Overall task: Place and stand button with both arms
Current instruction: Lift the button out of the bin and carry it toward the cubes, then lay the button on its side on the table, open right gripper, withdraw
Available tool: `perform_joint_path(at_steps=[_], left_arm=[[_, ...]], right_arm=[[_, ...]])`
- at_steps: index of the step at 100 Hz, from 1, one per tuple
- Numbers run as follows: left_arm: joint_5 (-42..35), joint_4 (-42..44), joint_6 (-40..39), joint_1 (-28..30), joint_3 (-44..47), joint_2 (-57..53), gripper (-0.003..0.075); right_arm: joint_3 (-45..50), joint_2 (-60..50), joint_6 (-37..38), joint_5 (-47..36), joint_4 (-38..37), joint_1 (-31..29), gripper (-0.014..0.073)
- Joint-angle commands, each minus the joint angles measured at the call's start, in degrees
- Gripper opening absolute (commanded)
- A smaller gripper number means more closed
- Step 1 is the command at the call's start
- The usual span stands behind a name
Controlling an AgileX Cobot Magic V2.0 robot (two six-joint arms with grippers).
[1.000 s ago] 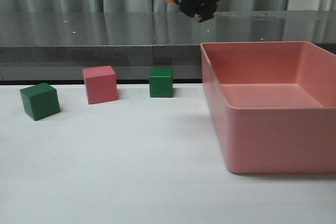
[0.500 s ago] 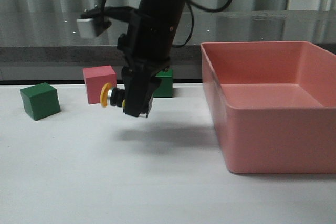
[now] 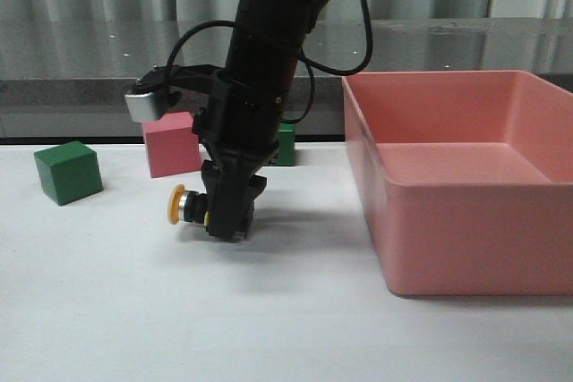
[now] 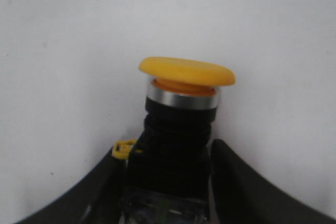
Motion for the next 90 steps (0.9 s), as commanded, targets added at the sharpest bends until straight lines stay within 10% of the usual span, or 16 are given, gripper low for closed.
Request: perform_joint_path(at_steps=[1,30,71,90], left_arm=[[-4.42,-0.39,-0.66,-0.47,2.64,-1.75,-0.0019],[-4.42,-0.39,-0.66,-0.47,2.64,-1.75,-0.0019],[-4.42,-0.39,-0.66,-0.47,2.64,-1.75,-0.0019],[-4.42,-0.39,-0.66,-0.47,2.64,-1.75,-0.0019]], right_arm=[[-1.78,-3.83,-0.77,-0.62,0.72,0.08,0.0188],[-2.09,-3.91,0.11,1.10,0.72,0.08,0.0667],[-17.81,-7.48,16.50,16.48,-3.20,-0.27,0.0640],[-22.16,-13.16,25.50,16.48,-9.26,-2.72,0.0394]])
